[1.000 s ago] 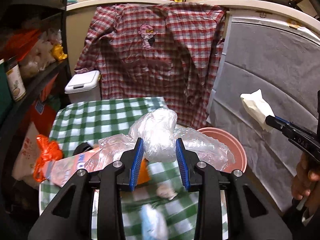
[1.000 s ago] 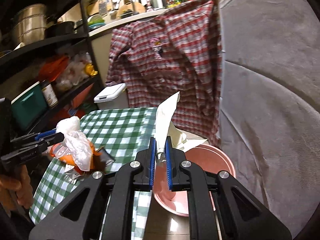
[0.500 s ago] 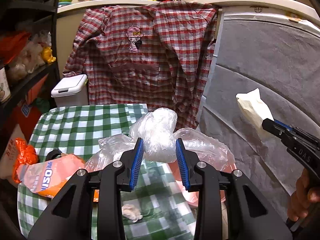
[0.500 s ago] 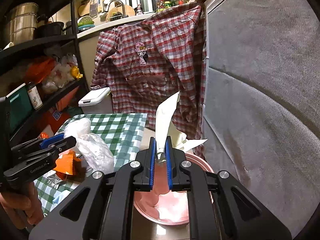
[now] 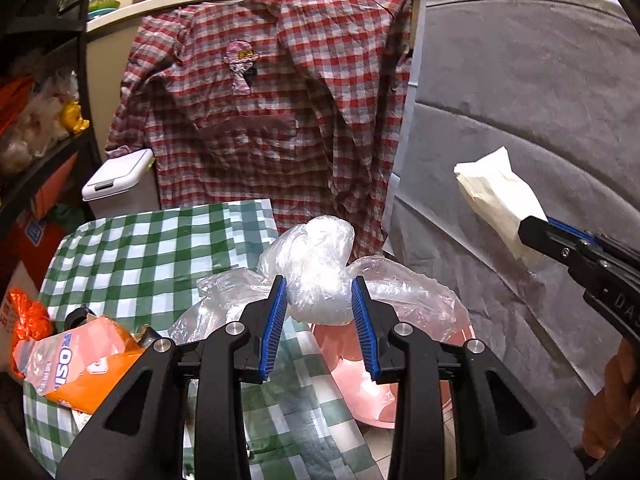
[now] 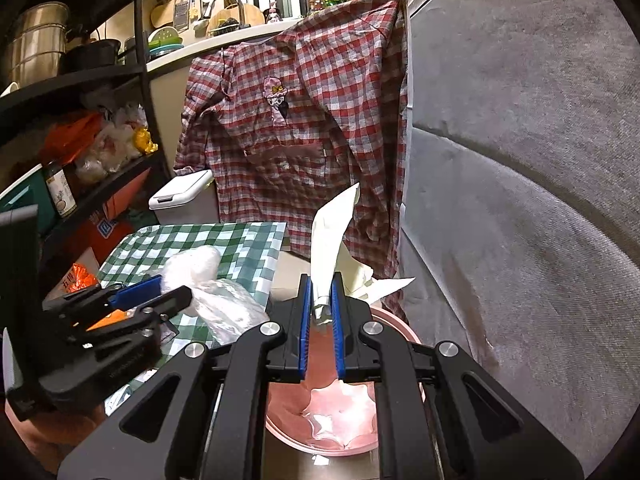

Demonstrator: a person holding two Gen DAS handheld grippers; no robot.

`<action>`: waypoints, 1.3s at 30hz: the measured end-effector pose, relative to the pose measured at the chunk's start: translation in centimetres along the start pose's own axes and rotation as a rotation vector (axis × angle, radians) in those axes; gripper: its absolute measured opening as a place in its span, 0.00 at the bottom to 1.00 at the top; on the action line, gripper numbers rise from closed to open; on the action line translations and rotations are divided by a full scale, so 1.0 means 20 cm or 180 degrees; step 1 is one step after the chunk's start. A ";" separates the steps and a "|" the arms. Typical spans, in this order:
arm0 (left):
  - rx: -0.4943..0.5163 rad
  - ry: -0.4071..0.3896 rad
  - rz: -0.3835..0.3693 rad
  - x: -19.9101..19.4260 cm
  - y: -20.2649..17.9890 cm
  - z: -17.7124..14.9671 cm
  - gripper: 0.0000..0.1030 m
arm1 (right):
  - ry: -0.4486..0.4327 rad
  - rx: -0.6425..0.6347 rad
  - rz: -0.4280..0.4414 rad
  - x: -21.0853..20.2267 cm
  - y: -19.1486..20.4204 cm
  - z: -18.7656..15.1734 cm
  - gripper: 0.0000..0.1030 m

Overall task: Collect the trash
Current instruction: 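Carry the clear bag with the left tool and white paper with the right tool over the pink bucket, then open the left tool and the right tool to drop both items into the bucket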

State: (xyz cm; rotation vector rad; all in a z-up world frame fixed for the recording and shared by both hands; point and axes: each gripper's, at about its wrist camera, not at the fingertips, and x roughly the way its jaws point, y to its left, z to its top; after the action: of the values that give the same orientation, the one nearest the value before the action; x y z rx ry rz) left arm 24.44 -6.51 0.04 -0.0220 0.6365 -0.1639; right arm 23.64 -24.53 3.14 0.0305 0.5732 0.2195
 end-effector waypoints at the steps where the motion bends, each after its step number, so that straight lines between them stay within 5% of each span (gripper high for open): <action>1: 0.0013 0.0007 -0.0003 0.01 -0.01 0.00 0.32 | 0.0007 -0.0005 -0.0002 0.00 0.00 -0.01 0.10; 7: 0.0050 0.0015 -0.0144 0.04 -0.04 0.02 0.33 | 0.0072 -0.0016 0.0011 0.03 0.01 0.00 0.14; 11: 0.0058 0.0030 -0.0213 0.04 -0.04 0.03 0.45 | 0.0115 -0.0007 -0.0067 0.05 0.01 -0.01 0.39; 29: -0.0057 -0.0116 -0.0153 -0.10 0.10 0.06 0.45 | -0.0015 -0.0054 -0.0033 0.02 0.06 -0.02 0.40; 39: -0.0185 -0.0288 -0.0005 -0.28 0.33 0.09 0.37 | -0.0129 -0.0181 0.0116 -0.02 0.23 -0.03 0.39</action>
State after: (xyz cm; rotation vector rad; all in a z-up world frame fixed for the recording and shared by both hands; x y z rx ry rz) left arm 22.07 0.93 4.37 -0.0855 0.5507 -0.1452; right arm 22.05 -20.06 3.21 -0.0096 0.5261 0.2698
